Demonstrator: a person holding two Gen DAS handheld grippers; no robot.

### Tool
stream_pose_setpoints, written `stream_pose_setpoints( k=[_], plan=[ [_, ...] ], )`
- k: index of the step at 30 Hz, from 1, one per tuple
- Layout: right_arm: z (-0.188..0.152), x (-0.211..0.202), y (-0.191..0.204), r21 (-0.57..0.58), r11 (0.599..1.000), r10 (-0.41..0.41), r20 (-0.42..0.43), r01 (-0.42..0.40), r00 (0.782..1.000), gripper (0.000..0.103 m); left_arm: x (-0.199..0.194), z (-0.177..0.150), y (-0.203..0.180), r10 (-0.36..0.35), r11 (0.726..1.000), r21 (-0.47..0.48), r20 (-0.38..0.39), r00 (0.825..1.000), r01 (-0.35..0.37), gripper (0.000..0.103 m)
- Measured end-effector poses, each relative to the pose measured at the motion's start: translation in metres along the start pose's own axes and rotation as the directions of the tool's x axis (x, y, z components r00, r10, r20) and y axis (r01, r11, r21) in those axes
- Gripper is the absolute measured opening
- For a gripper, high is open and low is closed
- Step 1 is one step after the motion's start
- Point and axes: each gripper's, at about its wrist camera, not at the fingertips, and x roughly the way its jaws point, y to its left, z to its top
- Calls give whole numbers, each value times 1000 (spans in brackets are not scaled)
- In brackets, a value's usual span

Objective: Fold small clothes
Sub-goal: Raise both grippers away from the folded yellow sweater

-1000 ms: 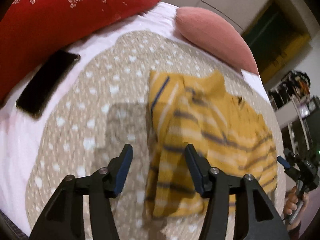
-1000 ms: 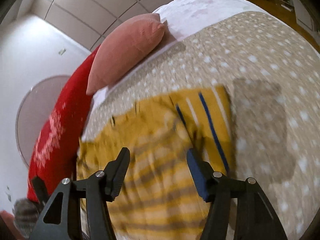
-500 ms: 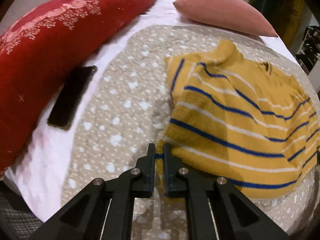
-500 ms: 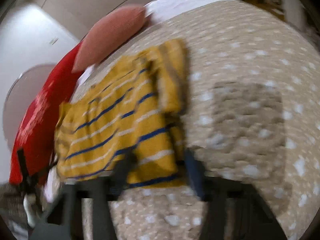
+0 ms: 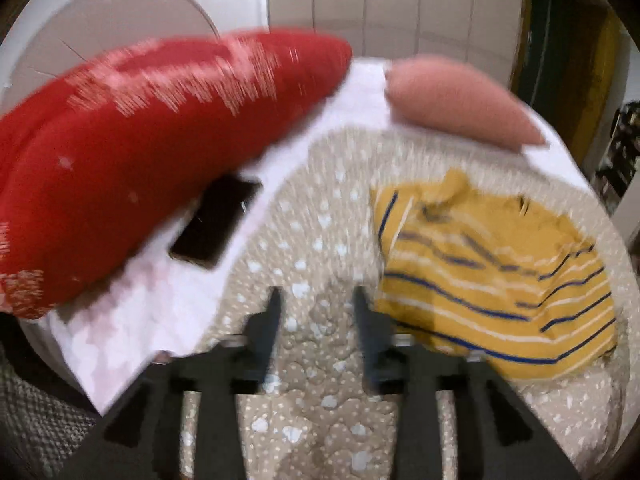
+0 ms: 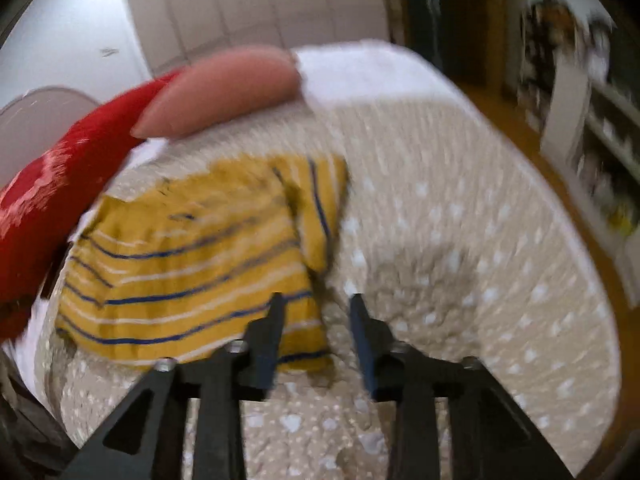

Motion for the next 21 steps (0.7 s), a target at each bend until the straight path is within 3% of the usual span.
stream_pose_setpoints(
  k=[1, 3, 4, 5, 7, 9, 13, 17, 21],
  plan=[
    [0, -20, 11, -39, 999, -20, 78, 23, 997, 76, -16, -3, 0, 14, 1000, -14, 65, 998, -13, 56],
    [-5, -55, 31, -88, 995, -27, 242, 50, 970, 96, -36, -5, -2, 47, 998, -37, 155, 987, -42, 80],
    [-9, -71, 41, -104, 993, -27, 325, 64, 945, 103, -42, -6, -3, 67, 997, -50, 187, 980, -59, 88],
    [-13, -84, 49, -114, 991, -18, 394, 68, 919, 103, -50, -8, -5, 88, 995, -70, 218, 972, -75, 99],
    [-14, -95, 66, -135, 990, 16, 448, 51, 894, 103, -57, -10, -9, 85, 994, -95, 256, 963, -62, 102],
    [-8, -90, 80, -142, 990, 37, 397, 22, 917, 103, -53, -11, -13, 38, 994, -110, 255, 966, -10, 102],
    [-3, -65, 90, -86, 995, 63, 212, -45, 975, 103, -27, -11, -24, -19, 991, -130, 176, 984, 43, 102],
    [-8, -33, 104, -75, 992, 108, 58, -104, 992, 99, 12, -7, -22, -53, 985, -155, 118, 992, 71, 102],
    [-2, -1, 141, -118, 983, 137, -23, -138, 990, 83, 46, -5, -8, -74, 977, -194, 66, 995, 85, 102]
  ],
)
